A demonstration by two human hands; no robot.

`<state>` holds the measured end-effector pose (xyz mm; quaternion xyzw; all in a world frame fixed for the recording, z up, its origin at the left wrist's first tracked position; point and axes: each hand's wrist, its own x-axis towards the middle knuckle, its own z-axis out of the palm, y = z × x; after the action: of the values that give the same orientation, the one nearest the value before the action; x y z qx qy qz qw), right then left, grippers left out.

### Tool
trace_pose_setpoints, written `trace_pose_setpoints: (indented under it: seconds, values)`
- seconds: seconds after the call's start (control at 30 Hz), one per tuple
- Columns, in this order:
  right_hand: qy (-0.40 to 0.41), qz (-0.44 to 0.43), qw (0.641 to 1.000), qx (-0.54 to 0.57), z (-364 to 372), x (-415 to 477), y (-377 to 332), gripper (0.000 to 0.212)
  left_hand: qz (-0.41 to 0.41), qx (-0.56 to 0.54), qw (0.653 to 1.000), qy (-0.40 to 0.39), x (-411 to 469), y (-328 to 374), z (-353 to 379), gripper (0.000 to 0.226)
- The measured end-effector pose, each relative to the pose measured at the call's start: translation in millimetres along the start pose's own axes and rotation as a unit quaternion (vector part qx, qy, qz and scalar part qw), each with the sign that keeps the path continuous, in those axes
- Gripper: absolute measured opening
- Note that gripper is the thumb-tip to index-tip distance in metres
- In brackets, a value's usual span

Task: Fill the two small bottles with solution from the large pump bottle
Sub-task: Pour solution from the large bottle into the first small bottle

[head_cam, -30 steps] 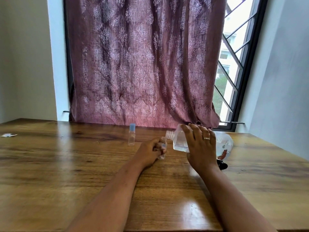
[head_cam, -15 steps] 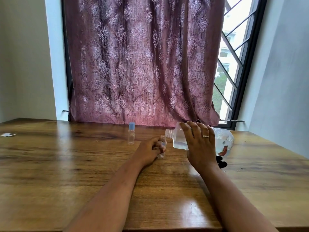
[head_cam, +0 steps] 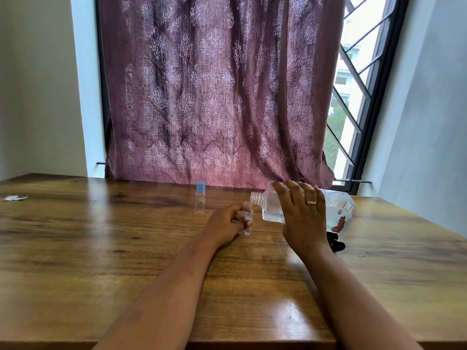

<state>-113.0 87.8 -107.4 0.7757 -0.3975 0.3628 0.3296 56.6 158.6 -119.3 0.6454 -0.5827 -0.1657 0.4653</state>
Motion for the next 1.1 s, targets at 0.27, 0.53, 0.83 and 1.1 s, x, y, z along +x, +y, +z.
trace_pose_setpoints:
  seconds: [0.27,0.53,0.83,1.1]
  values:
    - [0.014,-0.001,1.000,-0.010,0.2,1.2,-1.7,0.079,0.000,0.019,1.000,-0.001,1.7,-1.4,-0.7,0.045]
    - [0.021,-0.002,1.000,-0.011,0.4,0.4,-1.3,0.080,-0.001,0.014,1.000,-0.003,1.2,-1.4,-1.2,0.041]
    - [0.019,0.002,1.000,-0.016,0.4,1.3,-3.1,0.081,0.001,0.009,1.000,-0.002,-1.1,2.5,-2.0,0.043]
    - [0.012,0.003,1.000,-0.021,0.8,1.9,-3.3,0.083,0.003,0.006,1.000,-0.001,-2.1,0.5,-2.3,0.039]
